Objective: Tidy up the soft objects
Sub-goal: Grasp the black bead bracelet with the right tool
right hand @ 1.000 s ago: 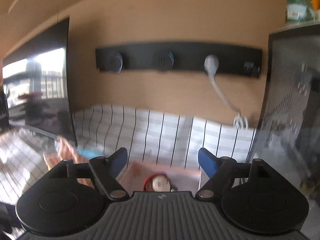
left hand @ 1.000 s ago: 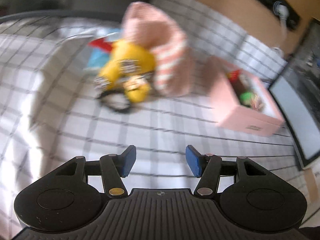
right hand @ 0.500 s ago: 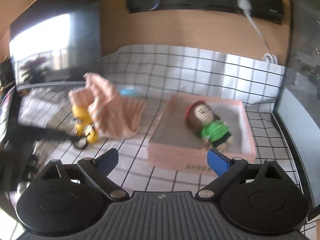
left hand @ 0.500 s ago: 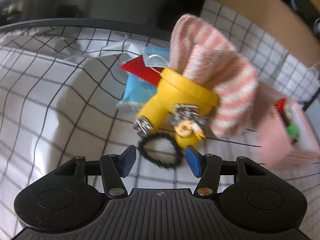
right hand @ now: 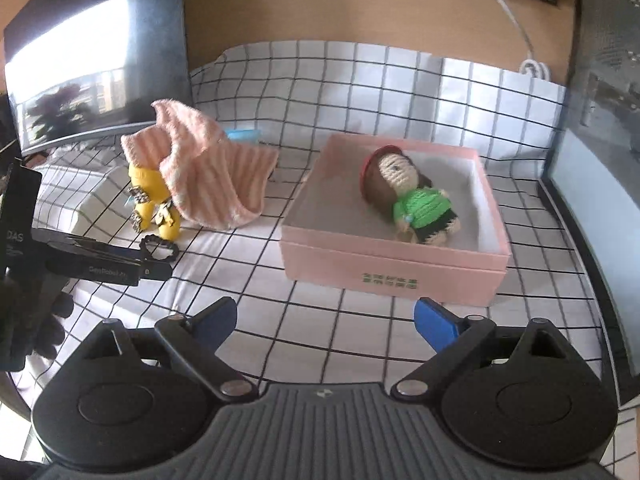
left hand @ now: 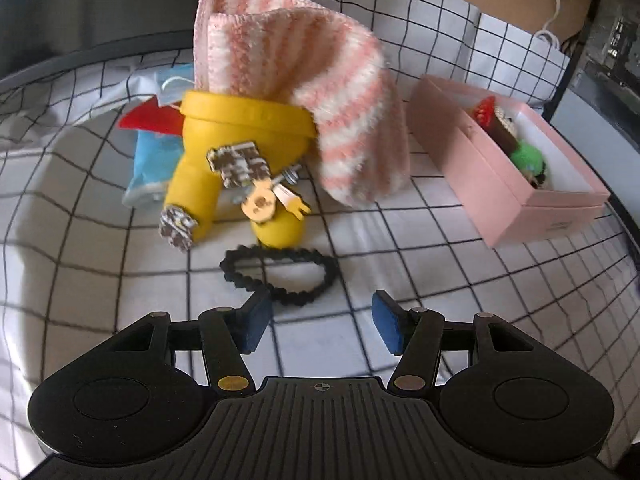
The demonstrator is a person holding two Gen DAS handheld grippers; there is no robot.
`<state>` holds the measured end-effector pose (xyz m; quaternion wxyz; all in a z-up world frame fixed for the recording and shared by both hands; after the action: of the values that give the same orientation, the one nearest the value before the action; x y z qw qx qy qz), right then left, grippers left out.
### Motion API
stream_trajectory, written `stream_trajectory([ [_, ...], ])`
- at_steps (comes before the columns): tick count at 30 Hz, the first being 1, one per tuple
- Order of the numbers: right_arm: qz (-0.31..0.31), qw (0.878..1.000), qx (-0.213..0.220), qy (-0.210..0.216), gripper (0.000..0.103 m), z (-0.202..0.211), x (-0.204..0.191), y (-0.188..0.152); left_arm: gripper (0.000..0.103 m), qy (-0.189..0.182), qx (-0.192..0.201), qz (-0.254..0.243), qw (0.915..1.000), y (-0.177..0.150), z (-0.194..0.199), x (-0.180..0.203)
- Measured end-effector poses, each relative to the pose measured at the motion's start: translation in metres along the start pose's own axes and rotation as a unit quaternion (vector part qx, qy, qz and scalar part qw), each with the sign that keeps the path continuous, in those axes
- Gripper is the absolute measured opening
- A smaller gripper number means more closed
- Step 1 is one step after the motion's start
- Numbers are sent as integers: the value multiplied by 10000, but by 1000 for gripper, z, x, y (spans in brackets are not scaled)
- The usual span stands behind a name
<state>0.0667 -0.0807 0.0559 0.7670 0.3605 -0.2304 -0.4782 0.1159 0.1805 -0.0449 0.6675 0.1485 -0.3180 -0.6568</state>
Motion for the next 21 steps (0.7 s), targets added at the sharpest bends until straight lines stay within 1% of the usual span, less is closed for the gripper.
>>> stream_trajectory([
  [1,47,10000,-15,76,96,-2,-4,1,56,-31,-7,11,10000,-3,2,3],
  [3,256,9990,-22,368,96,-10,-19,5,51,-136,-42,176,9997,-7,6,3],
  [5,500,9967,52,632,96,-20,-40,12,51,-271,-76,447,9986,-12,13,0],
  [7,663,9943,133,826,96,-36,-62,19,51,-307,39,770,9965,-17,29,-8],
  [11,1012,9854,143,1364,95,-84,-118,29,51,-296,320,1189,9919,-30,67,-28],
  [15,1265,9795,66,1568,89,-129,-162,33,51,-150,574,1361,9889,-41,105,-49],
  [17,1371,9786,0,1537,88,-149,-175,34,51,0,631,1388,9883,-47,123,-62],
  [18,1408,9783,-64,1517,82,-157,-179,32,51,78,642,1400,9880,-50,129,-68],
  [19,1439,9781,-99,1497,72,-162,-182,31,51,151,647,1412,9877,-53,135,-76],
  [20,1538,9785,-3,1375,59,-162,-184,31,51,196,652,1413,9876,-55,139,-83],
  [21,1707,9764,33,1324,35,-158,-187,30,51,228,662,1404,9876,-57,143,-89],
])
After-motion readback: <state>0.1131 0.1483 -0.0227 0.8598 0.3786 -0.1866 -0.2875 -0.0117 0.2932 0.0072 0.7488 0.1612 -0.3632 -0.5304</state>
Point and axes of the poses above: each gripper's, at about its wrist camera, not at the fingertips, and z roughly against the way its jaws point, x to its right, y to its top, the point moved 9 cm from there along -z, roughly the way its jaws point, and after that the axes turned 7 degrees about z, right-handed, at the moved point
